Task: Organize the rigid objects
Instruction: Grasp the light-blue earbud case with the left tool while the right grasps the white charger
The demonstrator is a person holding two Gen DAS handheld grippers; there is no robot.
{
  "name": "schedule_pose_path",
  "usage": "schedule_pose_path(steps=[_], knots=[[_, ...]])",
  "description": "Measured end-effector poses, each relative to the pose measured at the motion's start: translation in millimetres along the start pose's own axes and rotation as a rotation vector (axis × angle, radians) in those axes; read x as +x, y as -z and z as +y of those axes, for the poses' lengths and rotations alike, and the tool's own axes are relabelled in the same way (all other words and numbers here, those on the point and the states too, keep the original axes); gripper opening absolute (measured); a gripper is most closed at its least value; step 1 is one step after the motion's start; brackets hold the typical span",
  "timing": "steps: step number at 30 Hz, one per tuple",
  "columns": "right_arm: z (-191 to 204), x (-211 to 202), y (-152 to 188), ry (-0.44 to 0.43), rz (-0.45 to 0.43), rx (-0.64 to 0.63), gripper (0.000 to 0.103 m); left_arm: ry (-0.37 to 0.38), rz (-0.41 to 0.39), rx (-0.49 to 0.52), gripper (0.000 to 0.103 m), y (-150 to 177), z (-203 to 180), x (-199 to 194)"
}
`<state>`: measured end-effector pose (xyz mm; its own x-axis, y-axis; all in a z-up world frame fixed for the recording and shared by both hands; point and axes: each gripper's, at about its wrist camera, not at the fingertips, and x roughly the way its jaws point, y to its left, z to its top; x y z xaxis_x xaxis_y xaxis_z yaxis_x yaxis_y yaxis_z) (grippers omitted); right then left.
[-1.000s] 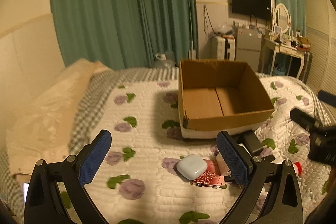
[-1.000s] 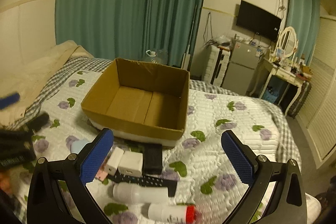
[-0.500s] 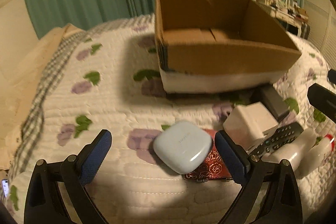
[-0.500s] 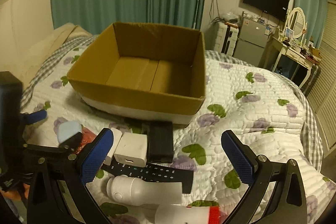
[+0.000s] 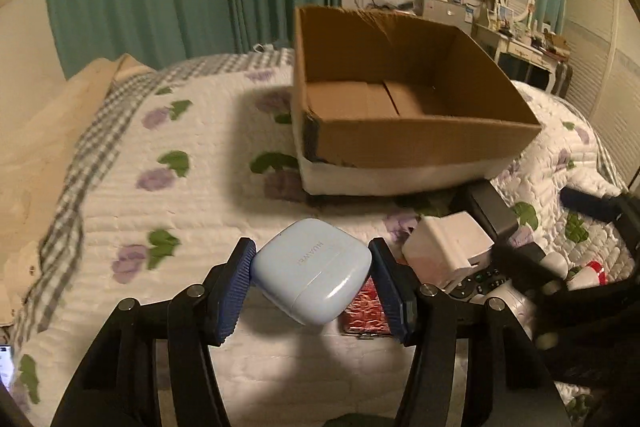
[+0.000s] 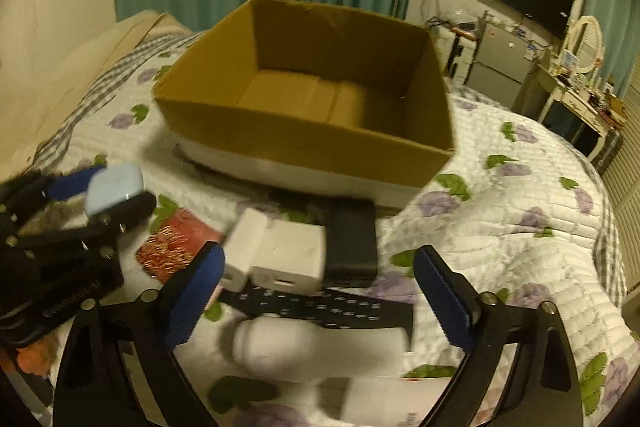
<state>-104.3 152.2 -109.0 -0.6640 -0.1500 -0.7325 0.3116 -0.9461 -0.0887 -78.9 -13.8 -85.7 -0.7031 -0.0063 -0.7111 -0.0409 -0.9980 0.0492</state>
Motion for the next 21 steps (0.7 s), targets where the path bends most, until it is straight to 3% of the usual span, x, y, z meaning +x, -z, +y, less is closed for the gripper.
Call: schedule_pose_path(steps=[5,8,12,21], knots=[[27.7,22.6,-1.0,-0.036,0.061,-0.034,0.08,-0.038,-0.034,-0.024,0.059,-6.4,16.0,-6.5],[39.0,40.7,2.0,-0.061,0.111,-0.034,0.064,-0.032,-0.041,-0.059,0.059,-8.6,27.6,-6.7],[59.4,44.2,0.8,-0.05,0.095,-0.076,0.043,-0.011,-0.036,-0.098,0.059,-9.3,40.3,-2.9],[57.6,63.2,-1.8,-0.055,0.123,-0.024,0.029,0.004,-0.022,-0.129,0.059,-7.0,47.6,3.3]])
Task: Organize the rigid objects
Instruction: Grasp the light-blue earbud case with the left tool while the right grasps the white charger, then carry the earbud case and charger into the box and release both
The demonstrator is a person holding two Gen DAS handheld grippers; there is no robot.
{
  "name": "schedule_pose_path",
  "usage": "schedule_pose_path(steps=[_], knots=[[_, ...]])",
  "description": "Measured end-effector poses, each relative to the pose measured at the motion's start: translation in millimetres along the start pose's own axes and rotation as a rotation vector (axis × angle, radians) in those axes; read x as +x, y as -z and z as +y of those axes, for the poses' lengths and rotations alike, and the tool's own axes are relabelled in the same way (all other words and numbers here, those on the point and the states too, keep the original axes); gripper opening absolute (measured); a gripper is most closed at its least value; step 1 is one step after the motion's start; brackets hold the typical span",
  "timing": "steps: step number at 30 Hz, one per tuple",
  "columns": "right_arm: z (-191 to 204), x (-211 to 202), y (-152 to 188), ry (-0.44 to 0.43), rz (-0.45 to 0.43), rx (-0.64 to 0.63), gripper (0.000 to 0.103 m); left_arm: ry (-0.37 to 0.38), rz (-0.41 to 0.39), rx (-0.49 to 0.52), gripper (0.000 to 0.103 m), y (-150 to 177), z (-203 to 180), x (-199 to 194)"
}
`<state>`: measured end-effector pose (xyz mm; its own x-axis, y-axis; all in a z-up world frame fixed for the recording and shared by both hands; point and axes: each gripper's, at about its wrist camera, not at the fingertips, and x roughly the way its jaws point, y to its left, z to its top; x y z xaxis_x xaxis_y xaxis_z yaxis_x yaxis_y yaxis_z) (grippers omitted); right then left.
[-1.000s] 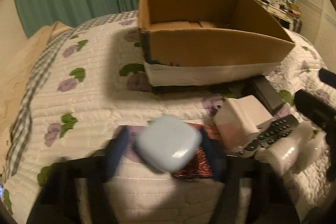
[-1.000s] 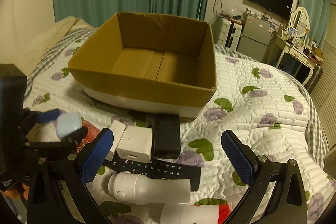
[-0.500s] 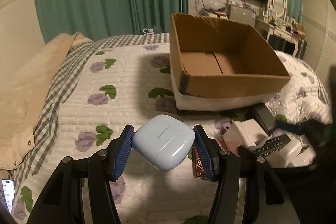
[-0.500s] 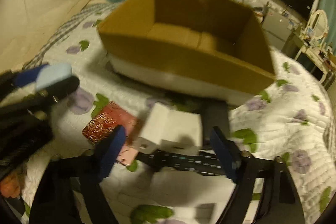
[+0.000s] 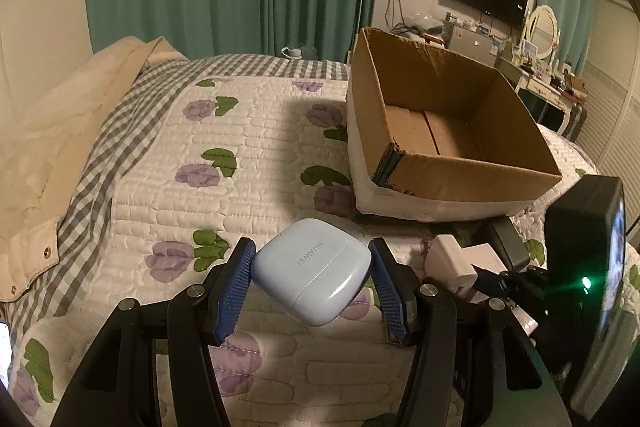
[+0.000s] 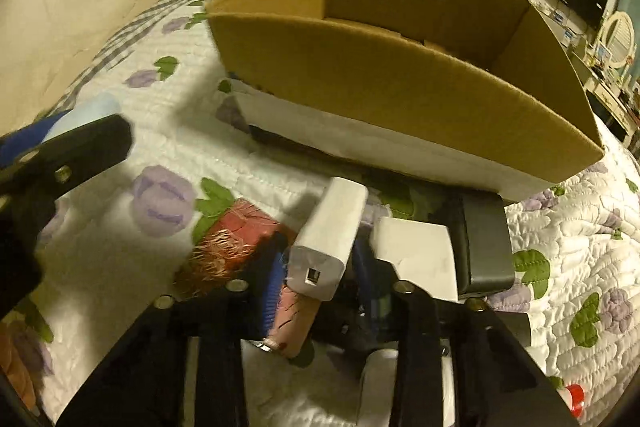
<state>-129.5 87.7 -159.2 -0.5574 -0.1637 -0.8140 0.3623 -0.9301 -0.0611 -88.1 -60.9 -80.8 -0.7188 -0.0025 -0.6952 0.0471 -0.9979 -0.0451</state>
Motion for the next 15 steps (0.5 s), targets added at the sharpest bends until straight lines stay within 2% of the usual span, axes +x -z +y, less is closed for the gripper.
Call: schedule_pose_path(steps=[4,7,11,15], knots=[[-7.1,-5.3,0.7,-0.016,-0.024,0.024,0.023,-0.006,-0.004,0.012,0.059,0.8,-2.9,-1.8],[-9.1,-23.5,0.4,-0.029,-0.071,0.025,0.022,-0.009,-0.014,0.024,0.059,-0.4,-6.0,-6.2],[-15.8,-53.6,-4.5,-0.037,-0.127,0.026,0.022,-0.019,-0.032,0.061,0.059,-4.4,-16.1,-18.6],[-24.9,-95.0,-8.7,-0.042,-0.2,0.014,0.022,-0.005,-0.059,0.054,0.059,-18.0,-21.8,-37.3]])
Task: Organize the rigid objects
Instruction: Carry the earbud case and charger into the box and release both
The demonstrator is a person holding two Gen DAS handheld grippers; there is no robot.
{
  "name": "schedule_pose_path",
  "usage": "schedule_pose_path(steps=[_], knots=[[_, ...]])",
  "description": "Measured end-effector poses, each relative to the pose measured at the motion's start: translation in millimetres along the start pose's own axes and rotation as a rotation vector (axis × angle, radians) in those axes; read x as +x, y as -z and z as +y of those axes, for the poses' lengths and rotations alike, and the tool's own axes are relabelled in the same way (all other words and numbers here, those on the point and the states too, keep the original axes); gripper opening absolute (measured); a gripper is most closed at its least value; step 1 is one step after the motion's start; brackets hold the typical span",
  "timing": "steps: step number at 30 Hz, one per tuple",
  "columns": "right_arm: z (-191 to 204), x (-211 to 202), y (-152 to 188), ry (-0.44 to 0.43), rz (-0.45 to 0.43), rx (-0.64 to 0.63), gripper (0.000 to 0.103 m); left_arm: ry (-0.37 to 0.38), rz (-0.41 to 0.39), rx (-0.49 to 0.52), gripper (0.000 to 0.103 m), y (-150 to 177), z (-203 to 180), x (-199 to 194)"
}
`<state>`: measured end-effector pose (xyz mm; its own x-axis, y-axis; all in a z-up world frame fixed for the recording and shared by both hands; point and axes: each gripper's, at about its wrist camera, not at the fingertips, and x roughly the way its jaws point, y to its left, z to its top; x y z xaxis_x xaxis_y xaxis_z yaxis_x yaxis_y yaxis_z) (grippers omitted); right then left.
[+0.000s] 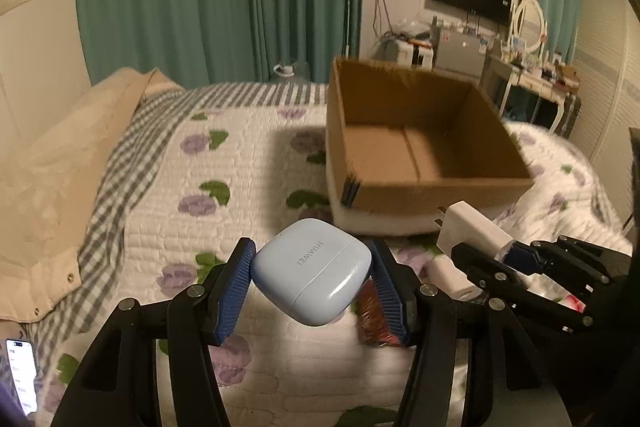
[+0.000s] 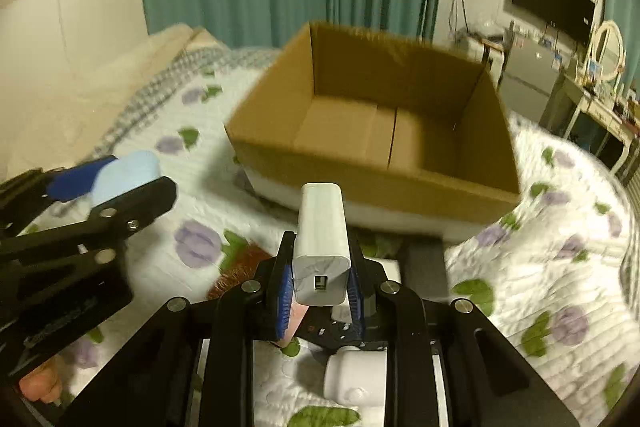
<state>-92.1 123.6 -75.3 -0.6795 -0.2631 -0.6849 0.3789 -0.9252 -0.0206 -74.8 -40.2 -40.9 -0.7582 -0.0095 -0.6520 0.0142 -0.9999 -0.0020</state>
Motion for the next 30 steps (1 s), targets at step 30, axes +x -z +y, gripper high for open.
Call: schedule_pose_path(steps=[30], knots=[[-111.3,68.4,-63.4,0.064,-0.054,0.038,0.023,0.029,0.004,0.104,0.059,-83.6,-75.4,86.7]])
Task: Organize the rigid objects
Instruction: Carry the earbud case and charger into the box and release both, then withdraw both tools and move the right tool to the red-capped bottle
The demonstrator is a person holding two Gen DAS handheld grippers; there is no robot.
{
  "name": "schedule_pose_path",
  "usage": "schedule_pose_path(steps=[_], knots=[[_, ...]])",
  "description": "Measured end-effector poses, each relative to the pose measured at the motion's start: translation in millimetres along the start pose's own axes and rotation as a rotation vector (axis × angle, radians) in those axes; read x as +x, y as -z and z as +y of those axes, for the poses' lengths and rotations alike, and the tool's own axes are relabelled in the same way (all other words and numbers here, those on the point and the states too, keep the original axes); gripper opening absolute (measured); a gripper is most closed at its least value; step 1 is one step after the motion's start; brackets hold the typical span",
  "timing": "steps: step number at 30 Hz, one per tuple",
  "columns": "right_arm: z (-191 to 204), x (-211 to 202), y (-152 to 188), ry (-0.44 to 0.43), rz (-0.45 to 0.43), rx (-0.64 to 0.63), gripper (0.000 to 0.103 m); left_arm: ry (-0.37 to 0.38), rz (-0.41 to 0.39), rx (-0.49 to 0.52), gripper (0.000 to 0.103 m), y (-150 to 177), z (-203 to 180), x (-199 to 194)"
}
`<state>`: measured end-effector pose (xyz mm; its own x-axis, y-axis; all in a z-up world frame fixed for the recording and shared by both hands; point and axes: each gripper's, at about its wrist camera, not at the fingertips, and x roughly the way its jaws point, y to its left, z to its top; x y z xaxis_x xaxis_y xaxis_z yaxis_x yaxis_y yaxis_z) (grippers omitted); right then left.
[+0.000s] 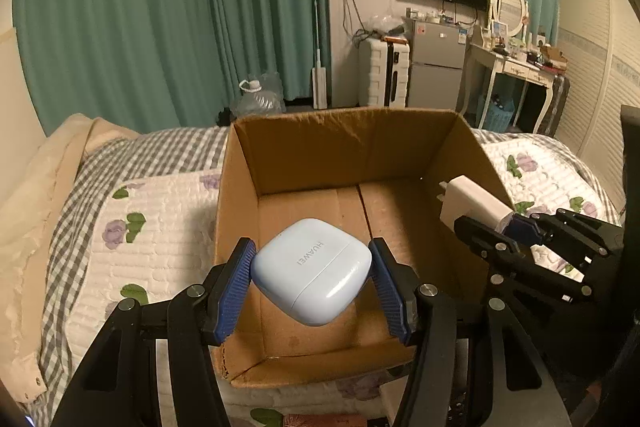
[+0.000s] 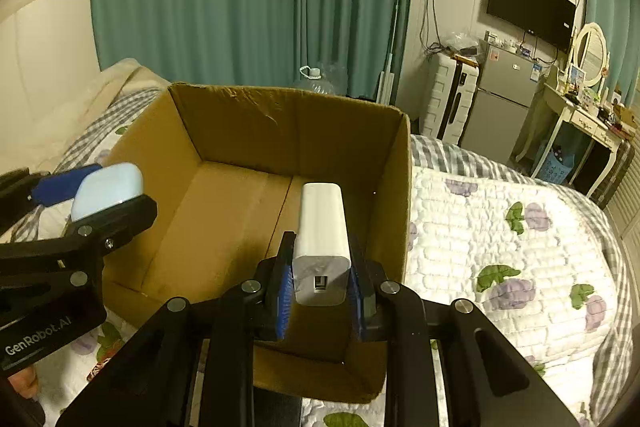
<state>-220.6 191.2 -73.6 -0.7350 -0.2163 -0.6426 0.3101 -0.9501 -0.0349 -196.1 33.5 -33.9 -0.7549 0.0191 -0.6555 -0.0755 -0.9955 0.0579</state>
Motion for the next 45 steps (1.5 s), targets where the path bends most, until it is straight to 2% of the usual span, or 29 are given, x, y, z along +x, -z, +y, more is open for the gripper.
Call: schedule_pose_path(steps=[5,6,7,9,13,16,24,29,30,31,34,40,45], knots=[[-1.5,-7.5,-1.4,-0.005,-0.011,0.025,0.028,-0.012,0.007,-0.004,0.059,1.6,0.9,-2.4],[-0.6,-14.7,-3.5,0.011,-0.027,0.014,0.032,-0.012,0.003,-0.004,0.059,0.4,0.6,-5.3],[-0.4,-19.9,-5.6,0.018,-0.037,0.011,0.04,-0.011,-0.001,-0.003,0.059,-0.9,0.5,-8.2],[-2.6,-34.8,-9.1,0.011,-0.059,0.02,0.047,-0.012,-0.011,-0.002,0.059,-4.6,-1.3,-15.3],[-11.4,-59.0,-7.5,0.033,-0.062,0.04,0.049,0.007,-0.026,-0.004,0.059,-12.1,-6.8,-23.2],[-19.4,-65.7,-1.3,0.05,-0.047,0.053,0.05,0.024,-0.009,-0.012,0.059,-13.0,-12.3,-14.4],[-39.0,-50.6,10.6,0.052,-0.009,0.098,0.051,0.043,0.073,-0.021,0.06,2.5,-23.5,31.3],[-42.5,-43.3,15.2,0.056,0.007,0.101,0.051,0.067,0.039,-0.01,0.063,3.9,-28.3,28.8],[-43.1,-44.4,14.8,0.064,0.007,0.099,0.054,0.061,0.028,-0.008,0.065,1.7,-29.0,25.1],[-43.9,-47.2,13.9,0.073,0.003,0.1,0.062,0.052,0.02,-0.005,0.069,-0.1,-28.7,22.3],[-45.4,-59.1,11.0,0.081,-0.024,0.115,0.073,0.019,-0.013,0.004,0.07,-7.4,-28.7,5.3],[-41.6,-107.9,4.4,0.083,-0.066,0.106,0.08,0.009,-0.082,-0.015,0.072,-19.7,-18.6,-50.5],[-36.3,-158.3,6.9,0.041,-0.103,0.093,0.087,-0.007,-0.138,-0.025,0.073,-18.2,-8.1,-111.7]])
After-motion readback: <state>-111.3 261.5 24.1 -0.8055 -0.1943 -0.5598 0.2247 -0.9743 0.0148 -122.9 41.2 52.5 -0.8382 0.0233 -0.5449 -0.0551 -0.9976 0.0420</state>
